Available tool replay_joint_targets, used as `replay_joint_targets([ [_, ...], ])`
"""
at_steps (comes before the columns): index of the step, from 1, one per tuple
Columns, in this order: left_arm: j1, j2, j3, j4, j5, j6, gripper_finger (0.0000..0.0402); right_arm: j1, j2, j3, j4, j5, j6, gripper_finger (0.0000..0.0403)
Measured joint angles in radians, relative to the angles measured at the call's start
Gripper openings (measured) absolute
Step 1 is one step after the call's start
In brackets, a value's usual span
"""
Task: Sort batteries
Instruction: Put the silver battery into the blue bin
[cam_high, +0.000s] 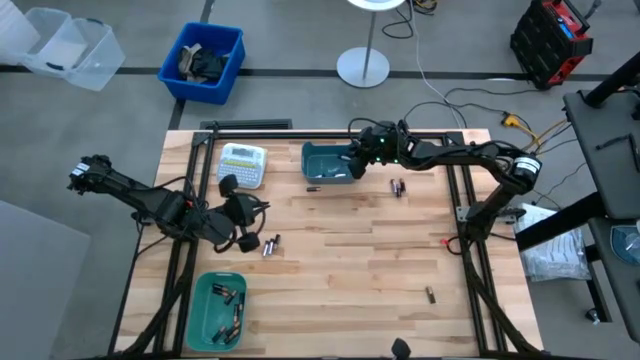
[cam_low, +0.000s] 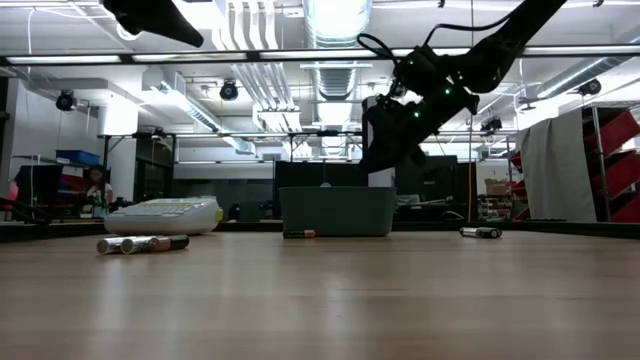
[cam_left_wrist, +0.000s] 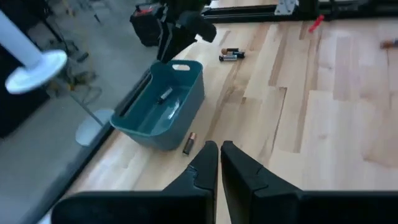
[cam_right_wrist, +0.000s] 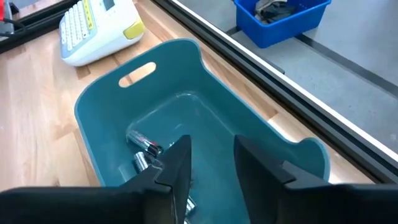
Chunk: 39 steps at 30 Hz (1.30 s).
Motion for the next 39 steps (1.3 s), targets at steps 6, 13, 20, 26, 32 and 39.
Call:
replay_joint_targets([
  [6, 0.0, 0.006, -0.001, -0.023, 0.007, -0.238, 0.0002, 0.045, -0.022, 0.0, 0.0, -0.001, -0.006, 0.0116],
  [13, 0.0, 0.058, -0.002, -0.033, 0.109, -0.503, 0.0002, 0.087, -0.058, 0.0, 0.0, 0.0, 0.007, 0.0098],
  [20, 0.021, 0.154, -0.002, -0.052, 0.14, -0.657, 0.0002, 0.076, -0.115, 0.048, -0.016, 0.0, -0.025, 0.0081],
  [26, 0.034, 0.256, 0.014, -0.192, 0.263, -0.919, 0.0002, 0.085, -0.136, 0.107, -0.105, -0.001, -0.061, 0.0075],
  [32, 0.055, 0.359, 0.014, -0.228, 0.426, -1.064, 0.0002, 0.08, -0.135, 0.113, -0.113, 0.0, -0.106, 0.0087],
  [39, 0.112, 0.447, 0.039, -0.292, 0.546, -1.078, 0.0002, 0.074, -0.135, 0.113, -0.111, 0.0, -0.115, 0.0104],
])
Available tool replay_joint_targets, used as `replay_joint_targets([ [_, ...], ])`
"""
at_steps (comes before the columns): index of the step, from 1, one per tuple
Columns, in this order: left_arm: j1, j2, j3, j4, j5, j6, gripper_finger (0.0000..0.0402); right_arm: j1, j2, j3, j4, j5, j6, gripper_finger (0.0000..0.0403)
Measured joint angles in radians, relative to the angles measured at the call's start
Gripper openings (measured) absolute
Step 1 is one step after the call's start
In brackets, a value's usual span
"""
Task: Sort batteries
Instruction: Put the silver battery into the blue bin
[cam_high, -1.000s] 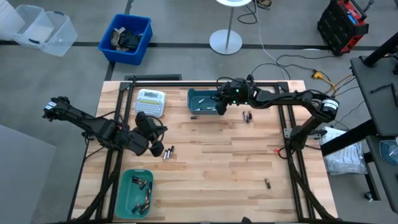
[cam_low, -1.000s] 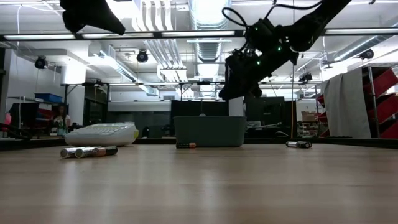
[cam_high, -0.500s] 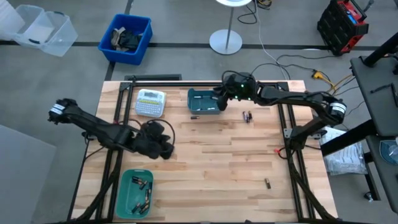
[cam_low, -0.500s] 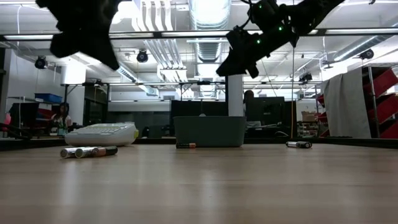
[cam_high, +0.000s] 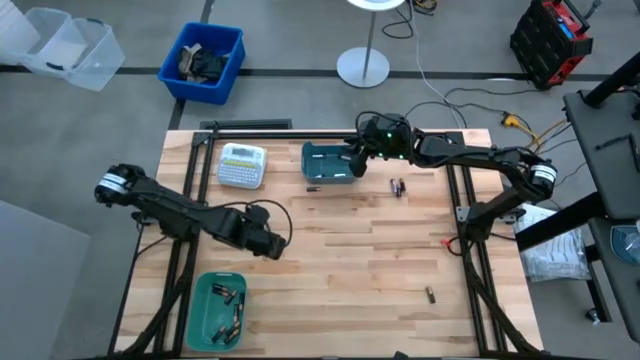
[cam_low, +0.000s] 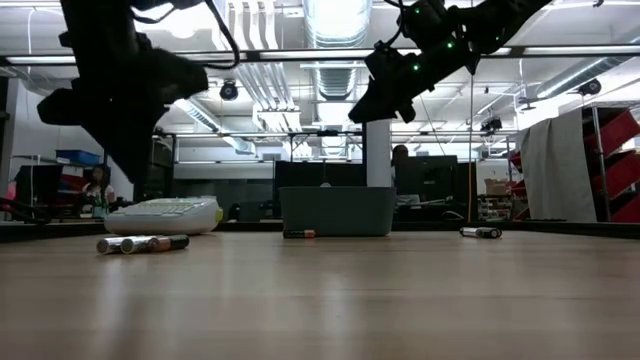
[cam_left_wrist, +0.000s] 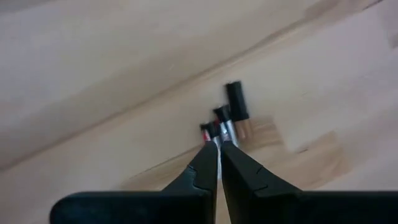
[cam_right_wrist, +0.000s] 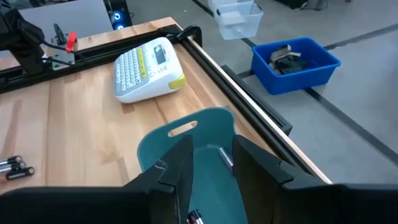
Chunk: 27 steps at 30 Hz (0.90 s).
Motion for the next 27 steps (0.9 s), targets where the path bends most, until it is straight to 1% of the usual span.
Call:
replay_joint_targets([
  [4, 0.007, 0.034, 0.003, -0.001, 0.044, 0.009, 0.0002, 0.0, 0.0, 0.0, -0.008, 0.0, 0.0, 0.0107],
  [9, 0.007, 0.055, 0.002, 0.002, 0.089, 0.036, 0.0007, 0.0, 0.0, 0.0, -0.038, 0.0, -0.002, 0.0099],
  [13, 0.008, 0.058, 0.002, 0.002, 0.086, 0.037, 0.0032, 0.0, 0.0, 0.0, -0.058, 0.0, -0.002, 0.0092],
  [20, 0.008, 0.058, 0.0, 0.003, 0.031, 0.054, 0.0088, 0.001, 0.0, 0.0, -0.058, 0.0, -0.001, 0.0092],
  [23, 0.008, 0.059, -0.006, 0.004, 0.028, 0.052, 0.0103, 0.001, 0.0, 0.0, -0.056, 0.0, -0.005, 0.0099],
  [27, 0.008, 0.059, -0.016, 0.006, 0.028, 0.05, 0.0112, 0.001, 0.0, 0.0, -0.055, 0.0, -0.008, 0.0106],
])
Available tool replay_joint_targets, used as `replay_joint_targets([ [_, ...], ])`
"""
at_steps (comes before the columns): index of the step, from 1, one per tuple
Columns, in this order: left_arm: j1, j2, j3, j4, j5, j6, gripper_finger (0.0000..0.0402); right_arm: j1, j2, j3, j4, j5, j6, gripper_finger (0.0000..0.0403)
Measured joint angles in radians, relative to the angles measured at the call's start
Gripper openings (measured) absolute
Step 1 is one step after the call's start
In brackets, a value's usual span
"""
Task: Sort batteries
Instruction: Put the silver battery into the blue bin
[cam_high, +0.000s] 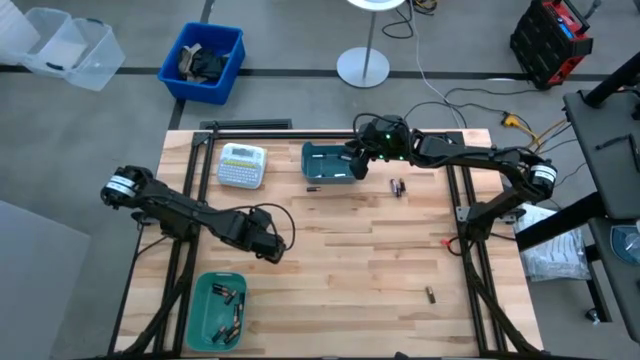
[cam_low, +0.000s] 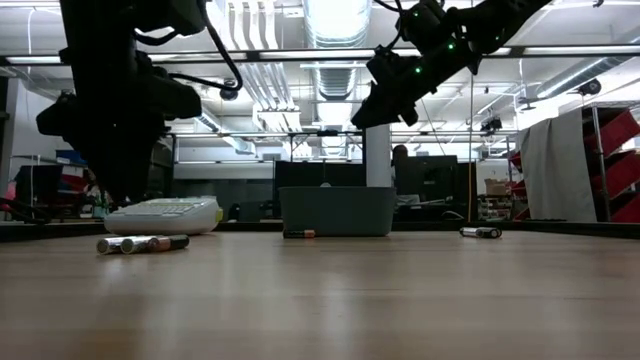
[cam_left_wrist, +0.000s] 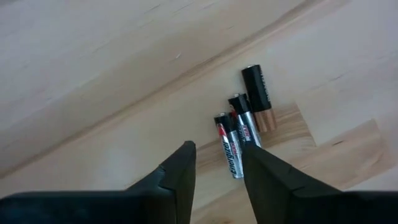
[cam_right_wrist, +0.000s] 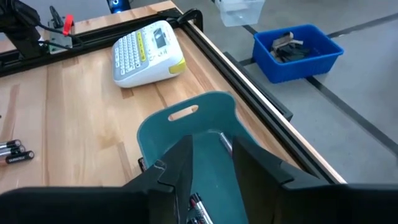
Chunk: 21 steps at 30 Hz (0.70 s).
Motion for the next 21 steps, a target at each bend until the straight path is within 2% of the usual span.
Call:
replay_joint_targets([
  [21, 0.0, 0.004, -0.01, 0.037, -0.018, -0.002, 0.0114, 0.0, 0.0, 0.0, 0.006, 0.0, -0.011, 0.0085],
])
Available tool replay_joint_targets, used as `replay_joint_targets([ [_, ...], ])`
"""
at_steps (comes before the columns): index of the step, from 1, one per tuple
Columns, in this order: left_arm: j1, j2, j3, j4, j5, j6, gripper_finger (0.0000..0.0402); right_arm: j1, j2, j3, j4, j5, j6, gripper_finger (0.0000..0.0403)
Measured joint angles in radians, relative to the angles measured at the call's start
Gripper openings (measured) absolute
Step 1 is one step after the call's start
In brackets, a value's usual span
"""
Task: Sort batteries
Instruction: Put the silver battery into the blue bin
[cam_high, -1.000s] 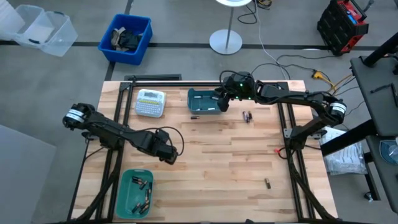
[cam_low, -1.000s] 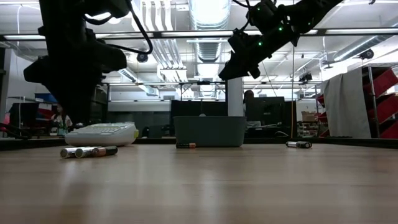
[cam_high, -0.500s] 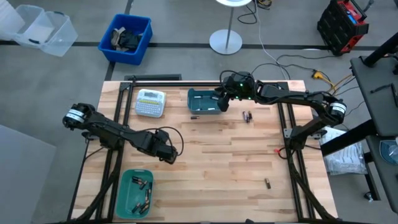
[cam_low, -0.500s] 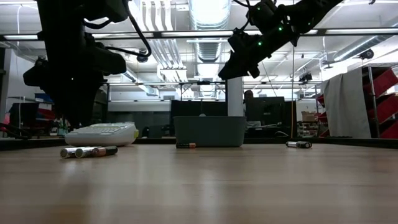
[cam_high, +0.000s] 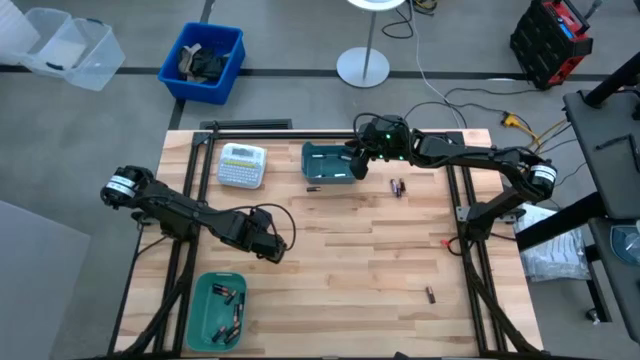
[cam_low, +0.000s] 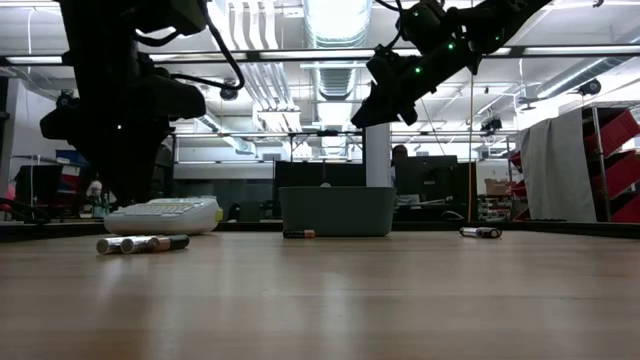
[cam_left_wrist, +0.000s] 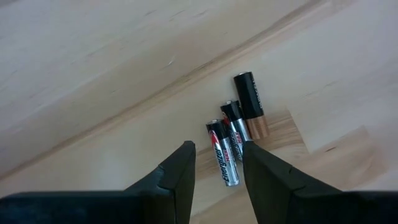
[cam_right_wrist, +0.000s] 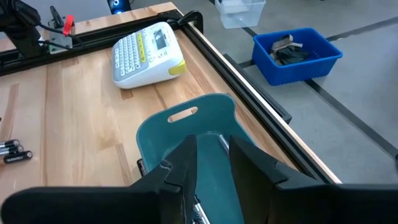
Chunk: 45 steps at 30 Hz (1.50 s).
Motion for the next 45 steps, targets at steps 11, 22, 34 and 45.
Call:
replay_joint_targets([
  [11, 0.0, 0.104, 0.0, 0.002, 0.05, 0.02, 0.0114, 0.0, 0.0, 0.0, 0.0, 0.0, 0.002, 0.0107],
  [22, 0.0, 0.115, 0.002, 0.01, 0.064, 0.031, 0.0114, 0.0, 0.0, 0.0, 0.0, 0.001, 0.002, 0.0095],
  [34, -0.006, 0.114, 0.002, 0.027, 0.072, 0.11, 0.0114, 0.0, 0.0, 0.0, 0.0, 0.0, 0.001, 0.0099],
  [45, -0.006, 0.158, 0.0, 0.052, 0.072, 0.139, 0.0114, 0.0, 0.0, 0.0, -0.001, 0.0, -0.005, 0.0114],
])
